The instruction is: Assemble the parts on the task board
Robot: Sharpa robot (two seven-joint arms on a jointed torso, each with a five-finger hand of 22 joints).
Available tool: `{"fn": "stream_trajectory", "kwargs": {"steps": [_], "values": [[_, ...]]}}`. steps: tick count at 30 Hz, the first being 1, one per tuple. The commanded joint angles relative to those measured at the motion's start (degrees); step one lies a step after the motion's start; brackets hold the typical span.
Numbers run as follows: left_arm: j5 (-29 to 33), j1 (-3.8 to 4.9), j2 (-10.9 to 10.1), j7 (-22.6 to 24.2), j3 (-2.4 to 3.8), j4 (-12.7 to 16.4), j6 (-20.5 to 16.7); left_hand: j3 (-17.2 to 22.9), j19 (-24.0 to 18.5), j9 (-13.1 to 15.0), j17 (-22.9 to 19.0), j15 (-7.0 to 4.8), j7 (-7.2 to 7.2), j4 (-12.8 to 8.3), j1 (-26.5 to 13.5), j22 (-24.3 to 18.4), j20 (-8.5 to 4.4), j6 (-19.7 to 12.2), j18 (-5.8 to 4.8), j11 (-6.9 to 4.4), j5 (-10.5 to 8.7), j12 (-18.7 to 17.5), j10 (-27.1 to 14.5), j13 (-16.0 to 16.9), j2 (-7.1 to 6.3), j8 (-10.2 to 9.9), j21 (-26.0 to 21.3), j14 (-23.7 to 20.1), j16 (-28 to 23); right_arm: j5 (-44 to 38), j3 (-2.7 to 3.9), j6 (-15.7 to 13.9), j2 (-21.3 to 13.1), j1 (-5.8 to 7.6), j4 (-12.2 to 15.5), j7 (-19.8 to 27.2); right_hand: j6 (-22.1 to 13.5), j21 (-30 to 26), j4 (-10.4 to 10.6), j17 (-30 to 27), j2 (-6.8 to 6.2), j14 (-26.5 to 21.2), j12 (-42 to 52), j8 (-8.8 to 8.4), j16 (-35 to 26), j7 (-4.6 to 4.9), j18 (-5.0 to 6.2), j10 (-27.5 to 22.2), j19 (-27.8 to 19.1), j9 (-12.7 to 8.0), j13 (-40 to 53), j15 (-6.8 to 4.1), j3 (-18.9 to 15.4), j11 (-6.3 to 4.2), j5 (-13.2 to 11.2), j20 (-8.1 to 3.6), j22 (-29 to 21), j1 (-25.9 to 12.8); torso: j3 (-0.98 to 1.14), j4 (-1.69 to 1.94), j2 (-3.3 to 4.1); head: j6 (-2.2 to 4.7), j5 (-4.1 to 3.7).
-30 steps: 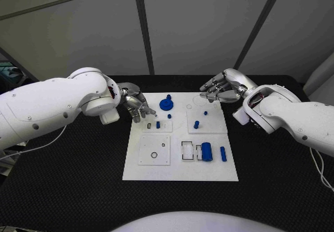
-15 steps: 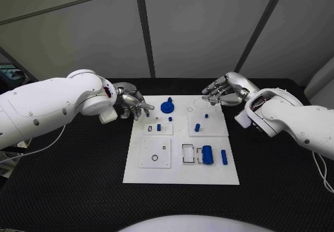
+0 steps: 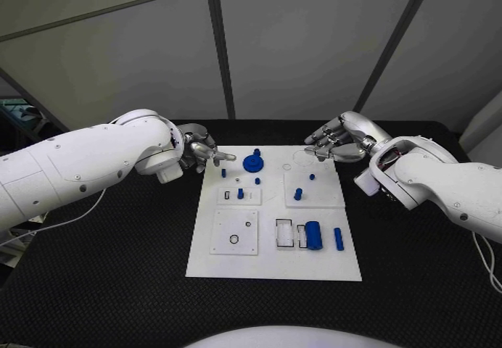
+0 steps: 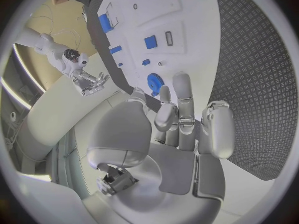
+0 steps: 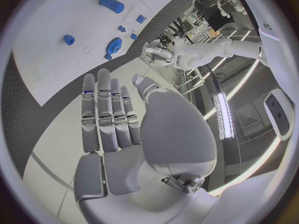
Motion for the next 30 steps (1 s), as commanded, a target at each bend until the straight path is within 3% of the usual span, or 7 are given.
{"fn": "stream_trajectory", "kwargs": {"steps": [1, 8, 15, 30], "values": [[-3.88, 0.08, 0.96, -3.14, -0.04, -1.27, 4.14, -0.56, 0.53, 0.34, 0.39, -0.27, -0.16, 0.03, -0.22, 0.44, -0.02, 0.49, 0.41, -0.07, -0.23, 0.43, 0.43, 0.81, 0.35, 0.27, 0.37, -0.25, 0.30, -0.04, 0.03, 0.01, 0.13, 0.07, 0.05, 0.33, -0.45, -0.13, 0.15, -0.07, 0.18, -0.19, 0.24, -0.27, -0.26, -0.08, 0.66, -0.38, 0.30, 0.03, 0.07, 0.27, -0.19, 0.08, 0.28, -0.12, -0.05, -0.55, 0.03, -0.08, 0.06, 0.00, 0.10], [-4.53, 0.10, 3.79, -4.85, -0.51, -4.78, 8.23, -1.02, 0.42, 0.66, 0.76, -0.31, -0.16, 0.05, -0.31, 0.38, -0.07, 0.28, 0.44, -0.08, -0.24, 0.36, 0.26, 0.71, 0.77, 0.21, 0.32, -0.41, 0.39, -0.03, 0.03, 0.06, 0.28, 0.07, -0.02, 0.33, -0.45, -0.13, 0.15, -0.07, 0.18, -0.19, 0.24, -0.27, -0.26, -0.08, 0.66, -0.38, 0.30, 0.03, 0.07, 0.27, -0.19, 0.08, 0.28, -0.12, -0.05, -0.55, 0.07, -0.10, 0.06, -0.11, 0.21], [-4.73, 0.11, 5.85, -5.24, -1.07, -7.37, 9.66, -1.62, 0.15, 0.93, 1.19, -0.24, 0.01, 0.01, -0.50, 0.07, -0.05, -0.26, 0.53, 0.05, -0.20, -0.19, -0.48, -0.26, 1.34, -0.21, 0.08, -0.61, 0.46, -0.03, 0.03, 0.07, 0.38, 0.06, -0.09, 0.36, -0.44, -0.21, 0.18, -0.08, 0.26, -0.18, 0.27, -0.25, -0.31, -0.08, 0.67, -0.38, 0.33, 0.04, 0.09, 0.28, -0.17, 0.08, 0.32, -0.11, -0.11, -0.53, 0.06, -0.07, 0.02, -0.13, 0.20], [-5.59, 0.12, 6.75, -5.00, -1.16, -8.39, 9.10, -1.73, 0.03, 1.16, 1.51, -0.19, 0.07, -0.08, -0.15, -0.02, -0.01, -0.41, 0.56, 0.11, -0.12, -0.40, -0.75, -0.50, 2.01, -0.40, 0.00, -0.70, 0.55, -0.03, 0.03, 0.06, 0.49, 0.05, -0.21, 0.40, -0.44, -0.21, 0.18, -0.08, 0.26, -0.18, 0.27, -0.25, -0.31, -0.08, 0.67, -0.38, 0.33, 0.04, 0.09, 0.28, -0.17, 0.08, 0.32, -0.11, -0.11, -0.53, 0.07, -0.02, 0.00, -0.25, 0.08]]}}
